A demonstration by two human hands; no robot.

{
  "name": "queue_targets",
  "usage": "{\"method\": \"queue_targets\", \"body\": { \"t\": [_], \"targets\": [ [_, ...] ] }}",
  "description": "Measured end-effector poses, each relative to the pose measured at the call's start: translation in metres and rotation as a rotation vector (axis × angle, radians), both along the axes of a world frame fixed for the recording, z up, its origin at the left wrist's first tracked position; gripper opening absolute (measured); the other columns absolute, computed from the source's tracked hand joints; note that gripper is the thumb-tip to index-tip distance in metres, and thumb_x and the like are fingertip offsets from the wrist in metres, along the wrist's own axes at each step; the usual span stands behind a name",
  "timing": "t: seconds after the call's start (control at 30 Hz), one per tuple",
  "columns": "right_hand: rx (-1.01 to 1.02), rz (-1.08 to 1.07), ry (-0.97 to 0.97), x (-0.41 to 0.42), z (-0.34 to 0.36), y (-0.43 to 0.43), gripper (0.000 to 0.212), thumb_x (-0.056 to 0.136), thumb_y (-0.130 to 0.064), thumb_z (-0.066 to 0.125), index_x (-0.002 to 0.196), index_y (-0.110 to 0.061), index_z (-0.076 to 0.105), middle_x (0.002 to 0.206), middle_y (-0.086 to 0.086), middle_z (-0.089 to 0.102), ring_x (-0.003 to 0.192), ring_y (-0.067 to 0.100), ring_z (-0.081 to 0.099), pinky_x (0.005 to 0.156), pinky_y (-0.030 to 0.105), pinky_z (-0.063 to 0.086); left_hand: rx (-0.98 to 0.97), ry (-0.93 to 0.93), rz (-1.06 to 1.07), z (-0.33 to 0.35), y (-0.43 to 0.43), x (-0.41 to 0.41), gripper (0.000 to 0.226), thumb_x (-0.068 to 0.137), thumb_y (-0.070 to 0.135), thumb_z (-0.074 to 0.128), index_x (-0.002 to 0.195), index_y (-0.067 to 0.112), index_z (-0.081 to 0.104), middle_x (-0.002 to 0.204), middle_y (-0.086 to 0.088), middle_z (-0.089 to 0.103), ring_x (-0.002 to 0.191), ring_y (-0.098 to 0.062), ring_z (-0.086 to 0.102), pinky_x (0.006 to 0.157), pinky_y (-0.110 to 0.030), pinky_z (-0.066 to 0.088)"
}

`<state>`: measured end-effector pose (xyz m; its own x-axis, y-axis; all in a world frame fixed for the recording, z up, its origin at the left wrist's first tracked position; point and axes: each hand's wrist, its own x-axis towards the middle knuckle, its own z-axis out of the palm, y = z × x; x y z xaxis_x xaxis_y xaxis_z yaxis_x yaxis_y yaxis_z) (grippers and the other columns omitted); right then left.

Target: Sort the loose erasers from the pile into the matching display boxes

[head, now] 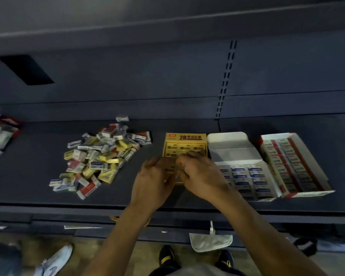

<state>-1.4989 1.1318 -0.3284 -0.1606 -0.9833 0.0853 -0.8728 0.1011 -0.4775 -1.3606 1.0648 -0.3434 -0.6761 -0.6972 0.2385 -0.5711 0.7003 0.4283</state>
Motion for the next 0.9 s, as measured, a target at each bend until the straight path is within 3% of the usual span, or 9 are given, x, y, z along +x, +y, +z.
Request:
{"method": "queue_targets", "body": {
  "t": [0.2,0.37,0.5,0.73,0.9],
  "targets": [
    [0.067,0.036,-0.007,0.043,0.000,-0.036,0.027,0.091,-0.026,0.054,0.117,-0.022,0.055,0.119,-0.001,0.052,0.112,0.019,0.048,0.088,0.029,0.038,-0.028,-0.030,0.096,-0.009,-0.027,0.042,0.033,0.073,0.019,0.076,0.105,0.016,0.067,0.094,-0.011,0.067,0.081,-0.032,0.064,0.061,-0.033,0.052],
    [0.110,0.053,-0.052,0.078,-0.008,-0.062,0.030,0.090,-0.025,0.056,0.120,-0.020,0.055,0.119,0.000,0.050,0.113,0.019,0.048,0.089,0.029,0.039,-0.049,-0.039,0.132,-0.013,-0.047,0.078,0.028,0.076,0.019,0.073,0.103,0.017,0.068,0.091,-0.007,0.067,0.083,-0.028,0.064,0.063,-0.028,0.048],
    [0.100,0.060,-0.110,0.100,-0.016,-0.077,0.030,0.089,-0.024,0.057,0.119,-0.020,0.056,0.118,0.000,0.053,0.112,0.017,0.050,0.090,0.029,0.041,-0.087,0.025,0.189,-0.010,-0.057,0.102,0.026,0.073,0.014,0.076,0.098,0.013,0.067,0.088,-0.009,0.066,0.074,-0.028,0.064,0.058,-0.026,0.046],
    [-0.014,-0.049,-0.246,0.123,-0.021,-0.098,0.031,0.088,-0.027,0.059,0.118,-0.018,0.056,0.117,0.003,0.056,0.103,0.017,0.057,0.086,0.035,0.049,-0.055,0.041,0.415,-0.005,-0.070,0.128,0.056,0.067,0.007,0.080,0.119,0.013,0.057,0.117,-0.012,0.051,0.083,-0.032,0.062,0.057,-0.029,0.043],
    [-0.005,-0.136,-0.292,0.125,-0.023,-0.119,0.033,0.091,-0.034,0.056,0.117,-0.014,0.058,0.112,0.003,0.061,0.100,0.016,0.059,0.083,0.031,0.048,-0.070,0.019,0.395,-0.014,-0.086,0.137,0.054,0.069,0.007,0.079,0.119,0.012,0.059,0.117,-0.015,0.051,0.079,-0.033,0.064,0.059,-0.038,0.053]
  ]
}}
